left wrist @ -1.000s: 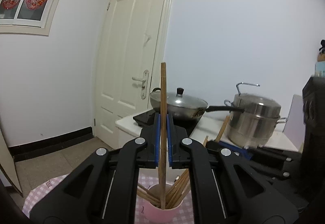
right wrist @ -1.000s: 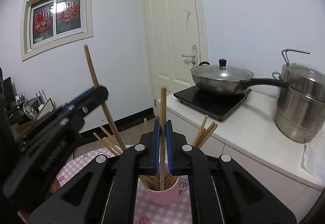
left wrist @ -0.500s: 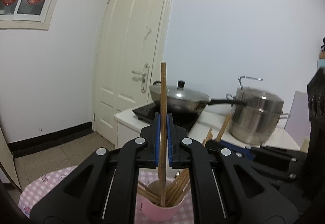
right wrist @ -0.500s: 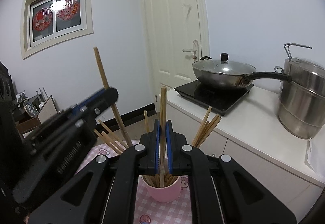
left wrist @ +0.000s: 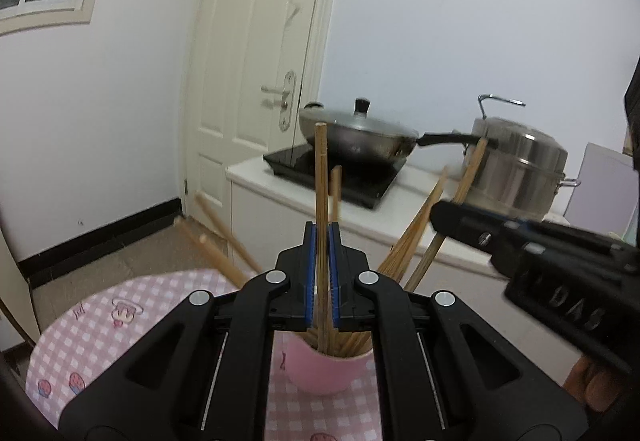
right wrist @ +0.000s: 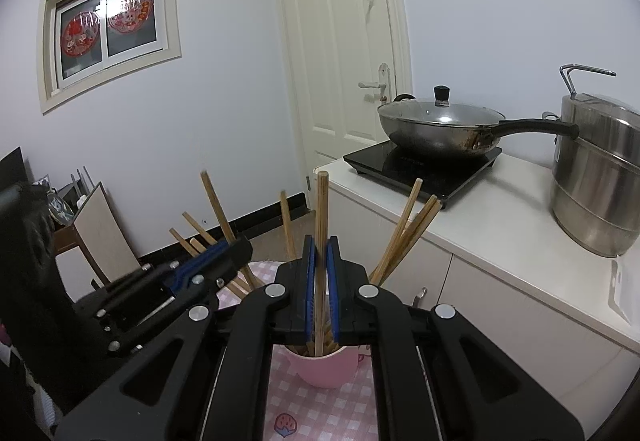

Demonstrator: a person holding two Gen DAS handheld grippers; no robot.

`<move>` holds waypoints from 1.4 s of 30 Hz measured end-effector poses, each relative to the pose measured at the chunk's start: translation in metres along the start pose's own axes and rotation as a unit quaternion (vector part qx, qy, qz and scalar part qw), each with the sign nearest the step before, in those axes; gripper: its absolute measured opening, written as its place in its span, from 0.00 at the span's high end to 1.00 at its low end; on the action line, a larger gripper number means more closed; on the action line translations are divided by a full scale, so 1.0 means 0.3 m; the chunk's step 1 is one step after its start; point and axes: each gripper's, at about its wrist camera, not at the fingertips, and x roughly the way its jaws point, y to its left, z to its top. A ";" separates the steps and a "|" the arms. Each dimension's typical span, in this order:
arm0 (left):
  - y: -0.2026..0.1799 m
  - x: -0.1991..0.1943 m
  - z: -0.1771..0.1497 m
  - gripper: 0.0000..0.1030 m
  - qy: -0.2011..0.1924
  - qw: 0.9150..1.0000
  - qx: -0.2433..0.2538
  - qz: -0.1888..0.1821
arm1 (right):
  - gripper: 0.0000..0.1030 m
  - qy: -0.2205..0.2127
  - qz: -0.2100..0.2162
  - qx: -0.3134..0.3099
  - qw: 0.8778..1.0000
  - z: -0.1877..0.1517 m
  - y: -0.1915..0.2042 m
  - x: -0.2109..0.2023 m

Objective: Organize utensils
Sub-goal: 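Lower both held chopsticks into the pink cup, then open both tools and pull them back from the pink cup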

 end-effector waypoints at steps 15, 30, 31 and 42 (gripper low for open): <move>0.020 0.011 -0.016 0.93 0.027 1.000 -0.014 -0.001 | 0.95 0.011 -0.002 0.000 1.000 -0.036 0.013 0.030; 0.031 -0.132 0.024 0.33 0.002 1.000 -0.002 0.025 | 0.76 0.005 0.003 0.024 1.000 -0.058 0.006 -0.049; 0.031 -0.146 0.025 0.32 0.003 1.000 0.000 0.028 | 0.72 0.002 0.003 0.024 1.000 -0.063 0.009 -0.066; 0.021 -0.381 0.004 0.20 -0.011 0.997 0.039 0.065 | 0.44 -0.048 -0.035 0.000 0.998 -0.120 0.078 -0.278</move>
